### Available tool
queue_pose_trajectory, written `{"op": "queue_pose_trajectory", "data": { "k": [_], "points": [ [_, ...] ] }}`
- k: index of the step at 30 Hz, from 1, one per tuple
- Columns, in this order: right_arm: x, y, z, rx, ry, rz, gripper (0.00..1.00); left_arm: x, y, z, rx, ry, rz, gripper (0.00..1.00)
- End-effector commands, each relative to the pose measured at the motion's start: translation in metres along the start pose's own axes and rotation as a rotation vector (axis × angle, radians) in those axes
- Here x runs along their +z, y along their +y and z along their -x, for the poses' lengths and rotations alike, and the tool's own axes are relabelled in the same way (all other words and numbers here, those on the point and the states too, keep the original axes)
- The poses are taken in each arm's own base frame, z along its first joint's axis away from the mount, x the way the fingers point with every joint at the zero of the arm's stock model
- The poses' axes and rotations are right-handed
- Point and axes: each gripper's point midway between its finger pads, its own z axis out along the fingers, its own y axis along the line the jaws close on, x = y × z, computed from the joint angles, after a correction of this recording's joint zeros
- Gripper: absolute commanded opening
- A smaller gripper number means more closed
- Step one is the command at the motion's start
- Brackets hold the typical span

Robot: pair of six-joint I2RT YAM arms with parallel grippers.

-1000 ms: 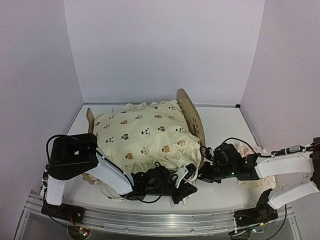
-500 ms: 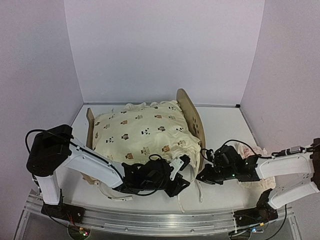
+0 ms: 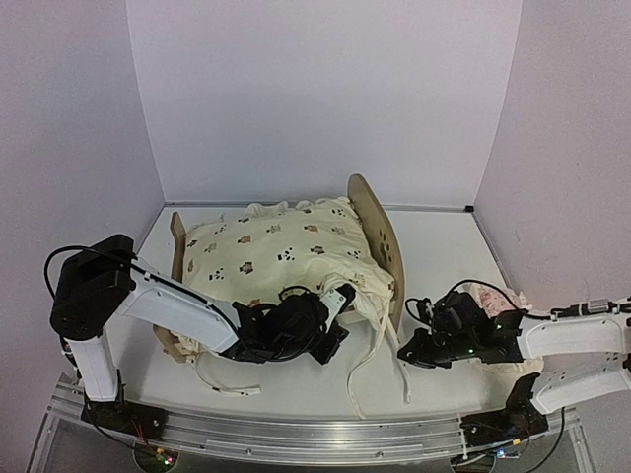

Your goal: Set up the pet bed

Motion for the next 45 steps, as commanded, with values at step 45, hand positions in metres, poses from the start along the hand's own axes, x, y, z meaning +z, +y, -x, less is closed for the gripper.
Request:
{"op": "queue_pose_trajectory", "data": {
  "k": [45],
  "points": [
    [0.049, -0.009, -0.046, -0.02, 0.16, -0.101, 0.11, -0.026, -0.029, -0.027, 0.059, 0.211, -0.116, 0.46]
  ]
}}
